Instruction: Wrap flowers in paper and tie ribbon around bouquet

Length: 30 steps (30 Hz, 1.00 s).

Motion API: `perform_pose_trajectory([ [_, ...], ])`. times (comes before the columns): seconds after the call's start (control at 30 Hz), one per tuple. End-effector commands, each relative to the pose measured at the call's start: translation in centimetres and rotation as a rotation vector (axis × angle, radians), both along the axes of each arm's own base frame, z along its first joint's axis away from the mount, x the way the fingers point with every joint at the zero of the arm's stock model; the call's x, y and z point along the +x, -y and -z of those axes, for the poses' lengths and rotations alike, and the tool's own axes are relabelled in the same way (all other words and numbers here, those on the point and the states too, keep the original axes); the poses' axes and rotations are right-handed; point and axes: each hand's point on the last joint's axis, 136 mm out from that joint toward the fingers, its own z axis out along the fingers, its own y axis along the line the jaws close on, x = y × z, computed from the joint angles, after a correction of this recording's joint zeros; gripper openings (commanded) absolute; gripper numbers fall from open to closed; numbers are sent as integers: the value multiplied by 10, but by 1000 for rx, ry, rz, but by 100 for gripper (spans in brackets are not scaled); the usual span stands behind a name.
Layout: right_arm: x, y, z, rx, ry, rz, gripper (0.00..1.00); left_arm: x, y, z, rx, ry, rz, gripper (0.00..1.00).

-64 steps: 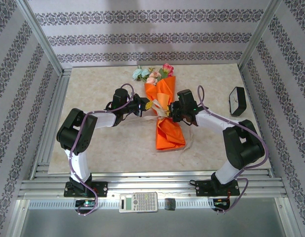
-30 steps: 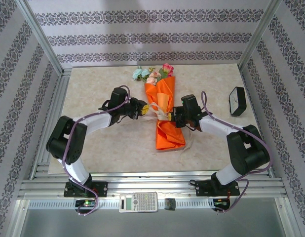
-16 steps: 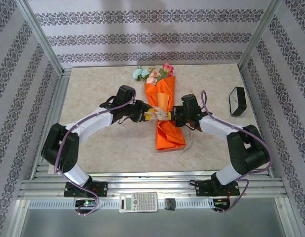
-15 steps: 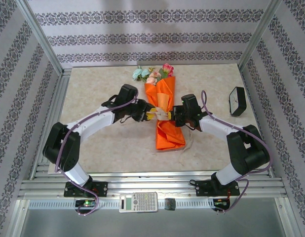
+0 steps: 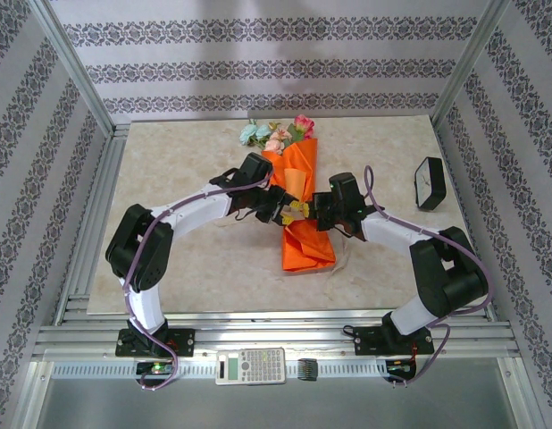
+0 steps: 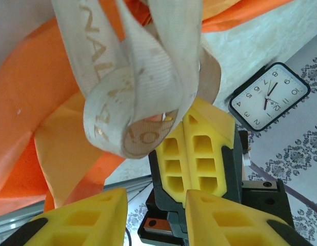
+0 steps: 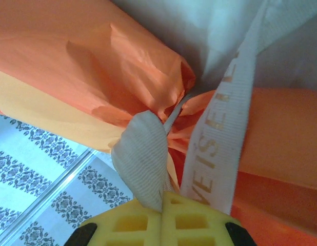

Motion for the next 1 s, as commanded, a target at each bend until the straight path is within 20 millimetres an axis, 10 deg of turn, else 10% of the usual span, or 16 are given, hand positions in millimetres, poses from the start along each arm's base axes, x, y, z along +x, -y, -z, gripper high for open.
perform_pose_trajectory([
  [0.0,-1,1,-10,30,23,5,0,2,3,3,4,-42,-77,37],
  [0.97,-7,2,-10,52,35,4,0,41,13,14,14,-35,-217,41],
])
